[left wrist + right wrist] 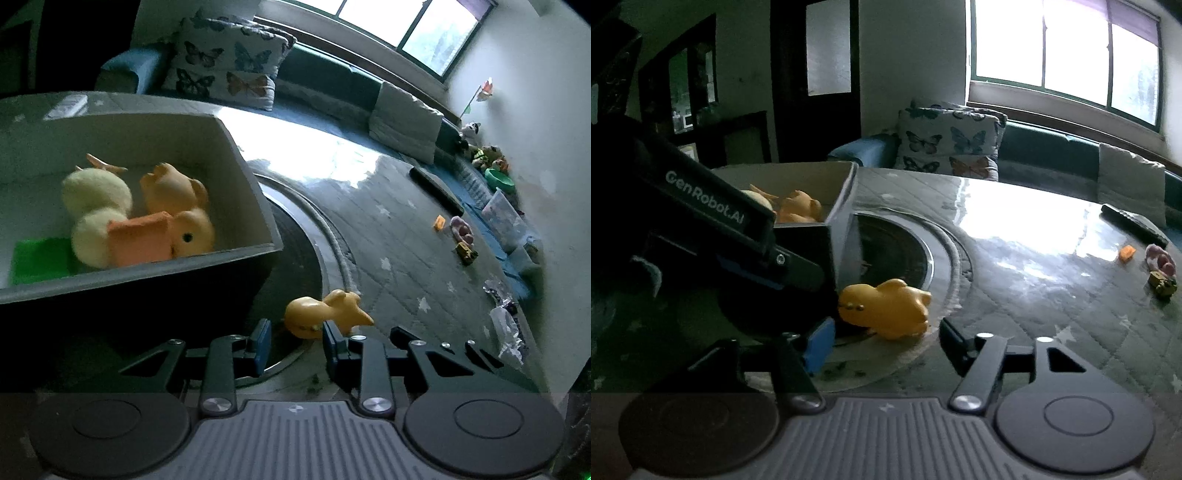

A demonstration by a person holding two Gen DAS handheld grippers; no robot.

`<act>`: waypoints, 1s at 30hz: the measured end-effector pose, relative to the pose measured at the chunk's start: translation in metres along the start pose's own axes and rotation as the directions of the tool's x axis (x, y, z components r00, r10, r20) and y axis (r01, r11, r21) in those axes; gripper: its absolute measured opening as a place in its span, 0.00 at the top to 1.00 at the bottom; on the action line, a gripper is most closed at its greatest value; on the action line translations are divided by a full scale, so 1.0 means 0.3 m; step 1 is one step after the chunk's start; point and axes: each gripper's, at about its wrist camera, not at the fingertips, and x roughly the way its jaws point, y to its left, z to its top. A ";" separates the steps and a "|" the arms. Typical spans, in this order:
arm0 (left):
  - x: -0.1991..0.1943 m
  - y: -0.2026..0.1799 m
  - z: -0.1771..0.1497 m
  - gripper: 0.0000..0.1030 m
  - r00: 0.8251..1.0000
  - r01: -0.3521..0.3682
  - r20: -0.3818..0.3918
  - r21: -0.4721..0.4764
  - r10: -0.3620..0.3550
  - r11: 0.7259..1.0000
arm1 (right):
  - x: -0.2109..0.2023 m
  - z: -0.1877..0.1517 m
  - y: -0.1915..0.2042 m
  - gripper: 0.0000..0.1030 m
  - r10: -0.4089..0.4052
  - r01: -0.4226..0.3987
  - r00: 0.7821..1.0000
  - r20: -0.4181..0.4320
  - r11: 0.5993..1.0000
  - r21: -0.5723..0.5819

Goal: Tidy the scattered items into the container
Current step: 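Withdraw both tools from the box toward the orange giraffe toy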

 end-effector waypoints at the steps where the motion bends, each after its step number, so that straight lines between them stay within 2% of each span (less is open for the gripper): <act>1: 0.009 0.003 0.003 0.67 1.000 0.008 -0.005 -0.008 -0.008 1.000 | 0.006 0.001 -0.001 0.35 -0.001 0.001 1.000 -0.003 1.000 -0.002; 7: 0.059 0.006 0.016 0.67 0.999 0.043 -0.022 -0.049 -0.044 0.998 | 0.056 -0.001 -0.006 0.32 0.010 -0.010 1.000 -0.028 1.000 -0.025; 12: 0.088 0.017 0.024 0.67 0.998 0.051 -0.042 -0.067 -0.054 0.996 | 0.095 0.008 0.003 0.21 0.025 -0.027 0.999 -0.036 0.997 -0.073; 17: 0.108 0.019 0.028 0.67 0.997 0.056 -0.056 -0.067 -0.060 0.996 | 0.132 0.009 -0.002 0.21 0.065 -0.069 0.996 -0.066 0.996 -0.062; 23: 0.114 0.023 0.031 0.68 0.997 0.026 -0.066 -0.043 -0.029 0.999 | 0.105 0.001 0.026 0.22 0.127 -0.130 0.990 -0.059 0.990 -0.053; 27: 0.104 0.034 0.030 0.69 0.998 0.006 -0.056 -0.028 -0.008 1.000 | 0.059 -0.006 0.059 0.23 0.160 -0.164 0.986 -0.051 0.982 -0.089; 30: 0.095 0.042 0.032 0.69 0.999 0.004 -0.049 -0.032 -0.006 0.999 | 0.041 -0.006 0.073 0.23 0.144 -0.148 0.989 -0.040 0.981 -0.126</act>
